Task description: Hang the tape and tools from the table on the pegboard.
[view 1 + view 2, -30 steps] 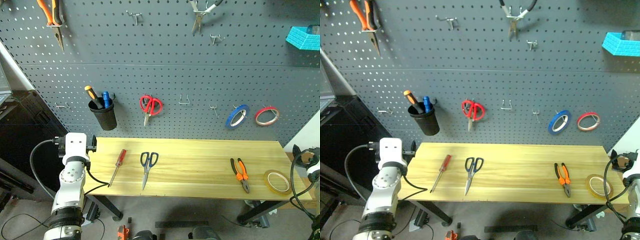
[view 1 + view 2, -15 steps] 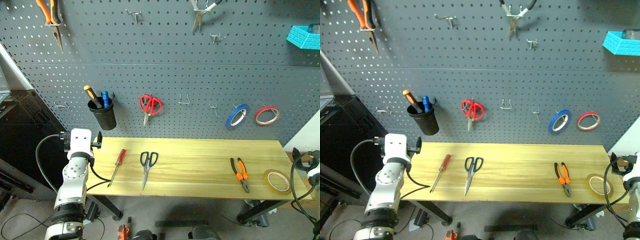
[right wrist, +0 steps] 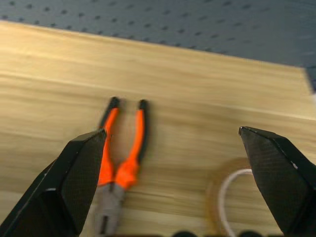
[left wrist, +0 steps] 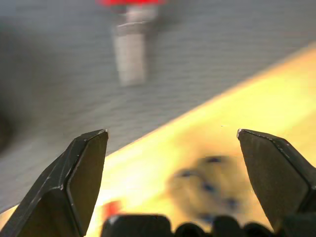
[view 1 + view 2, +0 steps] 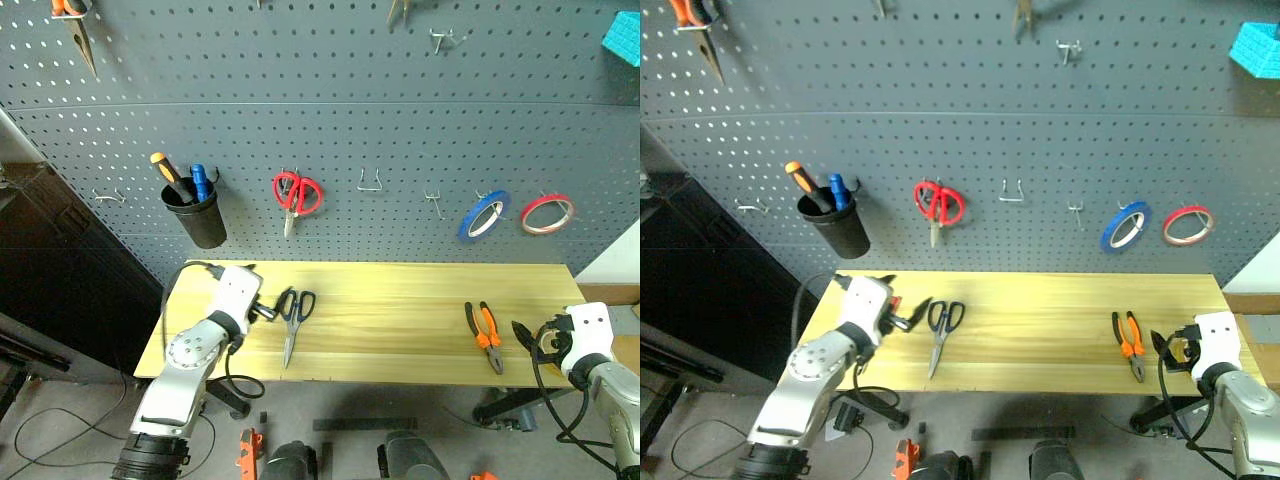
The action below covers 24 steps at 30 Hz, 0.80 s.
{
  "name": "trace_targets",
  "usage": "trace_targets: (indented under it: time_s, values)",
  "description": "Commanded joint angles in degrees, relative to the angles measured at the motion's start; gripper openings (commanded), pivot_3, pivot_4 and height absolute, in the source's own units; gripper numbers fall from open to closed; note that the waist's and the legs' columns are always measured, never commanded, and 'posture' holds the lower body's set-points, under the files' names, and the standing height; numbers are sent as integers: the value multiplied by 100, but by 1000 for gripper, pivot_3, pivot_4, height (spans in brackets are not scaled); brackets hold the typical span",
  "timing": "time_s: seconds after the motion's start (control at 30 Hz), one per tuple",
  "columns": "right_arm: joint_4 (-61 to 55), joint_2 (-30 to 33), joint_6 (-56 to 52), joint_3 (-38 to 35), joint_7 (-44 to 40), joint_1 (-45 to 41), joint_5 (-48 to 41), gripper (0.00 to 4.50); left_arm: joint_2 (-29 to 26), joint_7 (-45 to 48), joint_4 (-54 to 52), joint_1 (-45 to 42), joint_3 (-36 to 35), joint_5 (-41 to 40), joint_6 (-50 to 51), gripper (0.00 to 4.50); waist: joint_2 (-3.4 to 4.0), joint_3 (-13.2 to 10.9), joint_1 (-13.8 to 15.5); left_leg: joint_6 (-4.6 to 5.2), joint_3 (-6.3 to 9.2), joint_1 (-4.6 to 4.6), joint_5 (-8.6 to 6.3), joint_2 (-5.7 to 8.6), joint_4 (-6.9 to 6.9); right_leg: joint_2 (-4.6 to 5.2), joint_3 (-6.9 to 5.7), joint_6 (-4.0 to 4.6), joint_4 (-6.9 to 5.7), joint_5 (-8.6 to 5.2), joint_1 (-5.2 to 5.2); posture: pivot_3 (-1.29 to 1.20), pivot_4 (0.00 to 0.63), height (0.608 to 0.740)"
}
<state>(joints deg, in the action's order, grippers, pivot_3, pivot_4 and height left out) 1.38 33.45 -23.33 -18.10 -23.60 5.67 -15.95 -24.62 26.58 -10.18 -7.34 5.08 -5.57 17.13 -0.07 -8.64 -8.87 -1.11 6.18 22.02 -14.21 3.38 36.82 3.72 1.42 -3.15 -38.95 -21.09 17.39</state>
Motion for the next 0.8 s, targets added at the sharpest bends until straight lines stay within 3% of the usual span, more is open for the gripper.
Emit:
trace_targets:
  time_s: [0.03, 0.27, 0.8]
  values:
    - [-72, 178, -343, 10, -57, -176, 24, 4500, -43, 447, -525, -361, 242, -259, 454, 4477, -4, -58, 5, 1, -5, 3, -1, 0, 0, -5, 5, 0, 0, 0, 3, -292, 189, 740]
    - [1142, 468, -672, -96, 37, -896, 179, 4500, -283, 1712, -1016, -926, 687, -1140, 1665, 4477, -37, -298, -81, 24, -58, 44, -14, -17, 10, -36, 84, -1, 2, 1, 54, -317, 242, 740]
    - [4956, 912, -99, 901, -829, -2937, 1024, 4500, -376, 2534, -1161, -1778, 1561, -895, 1274, 4477, -116, -683, -191, 50, -171, 73, -30, -74, 22, -58, 108, -14, 16, 9, 89, -290, 301, 740]
